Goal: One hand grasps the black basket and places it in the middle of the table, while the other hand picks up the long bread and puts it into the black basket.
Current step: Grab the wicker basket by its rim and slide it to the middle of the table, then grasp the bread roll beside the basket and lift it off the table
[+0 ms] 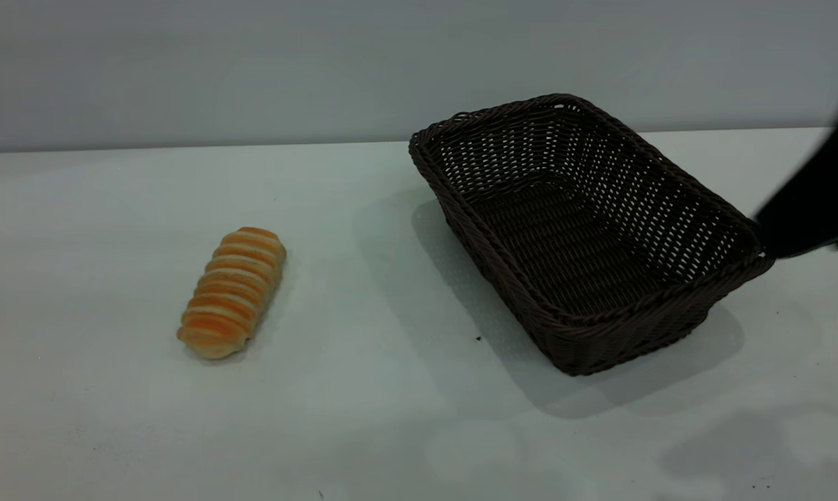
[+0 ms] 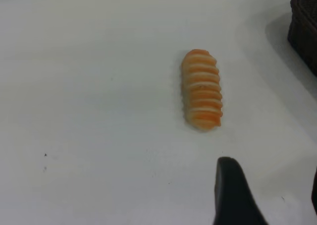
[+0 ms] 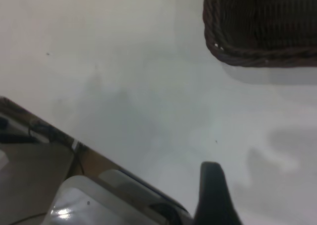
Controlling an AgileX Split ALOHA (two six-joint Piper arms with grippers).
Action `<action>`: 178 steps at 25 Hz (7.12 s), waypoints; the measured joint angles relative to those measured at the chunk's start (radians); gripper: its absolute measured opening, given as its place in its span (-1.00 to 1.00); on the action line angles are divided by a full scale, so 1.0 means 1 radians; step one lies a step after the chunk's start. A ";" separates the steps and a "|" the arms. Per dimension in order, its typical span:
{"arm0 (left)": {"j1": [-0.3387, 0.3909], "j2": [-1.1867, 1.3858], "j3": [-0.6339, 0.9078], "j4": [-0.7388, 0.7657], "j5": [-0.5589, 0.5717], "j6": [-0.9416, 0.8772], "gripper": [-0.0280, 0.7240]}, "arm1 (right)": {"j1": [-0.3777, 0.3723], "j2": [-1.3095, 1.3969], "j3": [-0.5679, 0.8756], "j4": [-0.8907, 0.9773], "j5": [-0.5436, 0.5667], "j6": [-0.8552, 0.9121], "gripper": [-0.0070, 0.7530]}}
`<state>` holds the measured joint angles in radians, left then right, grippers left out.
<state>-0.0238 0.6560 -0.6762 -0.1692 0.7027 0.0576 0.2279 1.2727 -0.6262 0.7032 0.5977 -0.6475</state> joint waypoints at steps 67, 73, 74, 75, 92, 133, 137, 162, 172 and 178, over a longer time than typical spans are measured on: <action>0.000 0.000 0.000 -0.019 0.077 0.023 0.18 | 0.022 0.660 -0.214 0.719 -0.480 -0.150 -0.74; 0.000 0.000 0.000 -0.019 0.098 0.023 0.18 | 0.022 0.651 -0.216 0.500 -0.318 -0.147 -0.74; 0.000 0.000 0.000 -0.019 0.099 0.023 0.18 | 0.022 0.651 -0.223 0.452 -0.294 -0.130 -0.74; 0.000 0.000 0.000 -0.019 0.099 0.023 0.18 | 0.022 0.651 -0.235 0.411 -0.269 -0.104 -0.74; 0.000 0.000 0.000 -0.019 0.115 0.027 0.18 | 0.022 0.851 -0.676 -0.216 0.038 0.490 -0.73; 0.000 0.325 -0.082 -0.020 0.082 0.070 0.18 | -0.012 0.556 -0.948 -0.831 0.611 0.642 0.27; 0.000 0.499 -0.150 -0.033 0.032 0.079 0.18 | 0.007 0.406 -0.861 -0.781 0.621 0.647 0.27; 0.000 1.453 -0.417 -0.713 -0.289 0.687 0.18 | 0.083 -0.114 -0.412 -0.756 0.633 0.678 0.27; 0.001 1.592 -0.440 -0.931 -0.324 0.879 0.08 | 0.083 -0.153 -0.408 -0.754 0.634 0.701 0.27; 0.005 1.590 -0.440 -0.935 -0.318 0.872 -0.71 | 0.083 -0.153 -0.407 -0.754 0.634 0.719 0.27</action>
<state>-0.0188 2.2464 -1.1158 -1.1045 0.3850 0.9300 0.3107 1.1198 -1.0330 -0.0506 1.2322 0.0716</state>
